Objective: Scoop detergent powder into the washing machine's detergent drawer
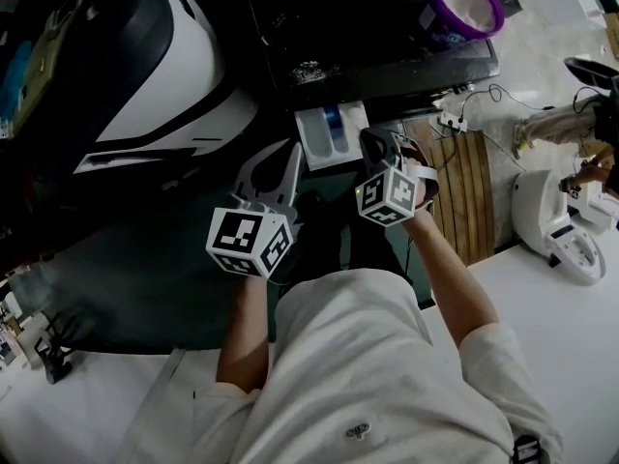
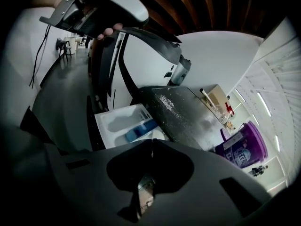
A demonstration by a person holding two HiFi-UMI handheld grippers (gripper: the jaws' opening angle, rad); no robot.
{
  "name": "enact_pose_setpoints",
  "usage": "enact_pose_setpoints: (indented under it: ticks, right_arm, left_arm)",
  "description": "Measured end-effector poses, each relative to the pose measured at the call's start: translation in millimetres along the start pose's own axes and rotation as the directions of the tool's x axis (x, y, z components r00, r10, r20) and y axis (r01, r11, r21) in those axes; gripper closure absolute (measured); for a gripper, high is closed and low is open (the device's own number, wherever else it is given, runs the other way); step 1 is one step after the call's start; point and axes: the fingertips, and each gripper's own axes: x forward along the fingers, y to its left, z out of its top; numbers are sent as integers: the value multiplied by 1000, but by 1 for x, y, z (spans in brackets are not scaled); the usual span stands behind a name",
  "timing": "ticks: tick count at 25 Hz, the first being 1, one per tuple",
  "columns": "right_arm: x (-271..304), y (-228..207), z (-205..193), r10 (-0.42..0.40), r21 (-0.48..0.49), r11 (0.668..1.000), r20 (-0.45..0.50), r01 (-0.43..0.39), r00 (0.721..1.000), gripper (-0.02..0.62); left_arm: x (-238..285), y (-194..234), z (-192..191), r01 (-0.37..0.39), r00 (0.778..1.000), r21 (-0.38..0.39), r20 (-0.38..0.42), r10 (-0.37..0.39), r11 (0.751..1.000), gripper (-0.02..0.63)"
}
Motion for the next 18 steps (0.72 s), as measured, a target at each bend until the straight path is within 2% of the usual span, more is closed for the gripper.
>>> enact_pose_setpoints:
  ticks: [8,18]
  right_arm:
    - [-3,1,7,-52,-121,991,-8,50,999,584]
    - [-10,1,9,-98,-127,987,-26,94,995,584]
  left_arm:
    - [-2,2,2,8,1000,2,3,-8,1000,586]
    - [-9,1,4,30,999,18,9,-30,999,586]
